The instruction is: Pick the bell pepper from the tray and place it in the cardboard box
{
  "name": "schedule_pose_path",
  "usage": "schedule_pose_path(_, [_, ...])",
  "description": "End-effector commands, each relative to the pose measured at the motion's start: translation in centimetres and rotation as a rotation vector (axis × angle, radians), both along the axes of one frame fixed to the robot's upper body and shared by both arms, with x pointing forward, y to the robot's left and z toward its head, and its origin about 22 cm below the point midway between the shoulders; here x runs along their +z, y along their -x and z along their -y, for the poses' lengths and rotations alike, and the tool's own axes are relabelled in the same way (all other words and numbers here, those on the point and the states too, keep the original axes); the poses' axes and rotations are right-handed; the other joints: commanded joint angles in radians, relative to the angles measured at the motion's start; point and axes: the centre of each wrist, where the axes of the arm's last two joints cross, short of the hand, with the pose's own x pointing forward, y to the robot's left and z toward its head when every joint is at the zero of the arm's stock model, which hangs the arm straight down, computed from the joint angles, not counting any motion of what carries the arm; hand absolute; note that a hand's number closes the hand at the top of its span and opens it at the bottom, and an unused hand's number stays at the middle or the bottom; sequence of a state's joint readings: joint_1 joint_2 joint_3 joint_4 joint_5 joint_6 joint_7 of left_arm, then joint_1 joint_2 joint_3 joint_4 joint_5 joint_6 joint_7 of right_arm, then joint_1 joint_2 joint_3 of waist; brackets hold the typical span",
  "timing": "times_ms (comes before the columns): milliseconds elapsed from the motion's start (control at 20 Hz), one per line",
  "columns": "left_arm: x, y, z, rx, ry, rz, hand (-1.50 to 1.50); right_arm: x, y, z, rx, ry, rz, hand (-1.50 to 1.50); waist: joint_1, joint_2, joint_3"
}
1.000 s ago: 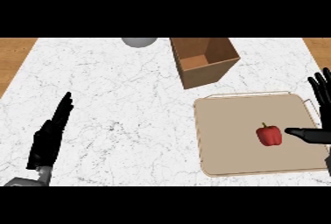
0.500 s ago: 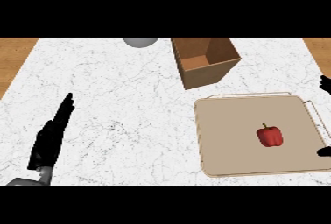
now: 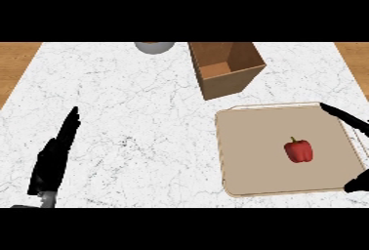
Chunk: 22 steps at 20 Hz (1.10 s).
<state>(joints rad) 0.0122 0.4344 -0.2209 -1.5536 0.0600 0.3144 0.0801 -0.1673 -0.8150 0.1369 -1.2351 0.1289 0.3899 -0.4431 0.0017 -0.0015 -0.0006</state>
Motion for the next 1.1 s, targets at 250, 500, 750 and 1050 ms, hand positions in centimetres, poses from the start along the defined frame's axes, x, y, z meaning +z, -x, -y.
schedule_pose_path(250, [-0.9, -0.7, -0.2, -0.003, -0.001, 0.002, 0.0, -3.5, 0.1, -2.7, -0.049, 0.083, -0.052, -1.5, 0.001, 0.002, 0.001])
schedule_pose_path(500, [0.3, -1.4, 0.7, -0.017, -0.004, 0.016, 0.0, -1.4, 0.0, -2.5, -0.078, 0.111, -0.075, -1.5, -0.002, 0.001, 0.0])
schedule_pose_path(750, [0.1, 1.0, -1.1, -0.019, 0.005, -0.003, 0.0, -4.0, 0.5, -5.6, -0.077, 0.108, -0.069, -1.5, 0.001, 0.0, 0.001])
schedule_pose_path(1050, [-1.1, 0.7, 0.1, 0.008, -0.014, 0.01, 0.0, -5.1, 0.4, -2.9, -0.075, 0.106, -0.073, -1.5, 0.002, 0.001, 0.001])
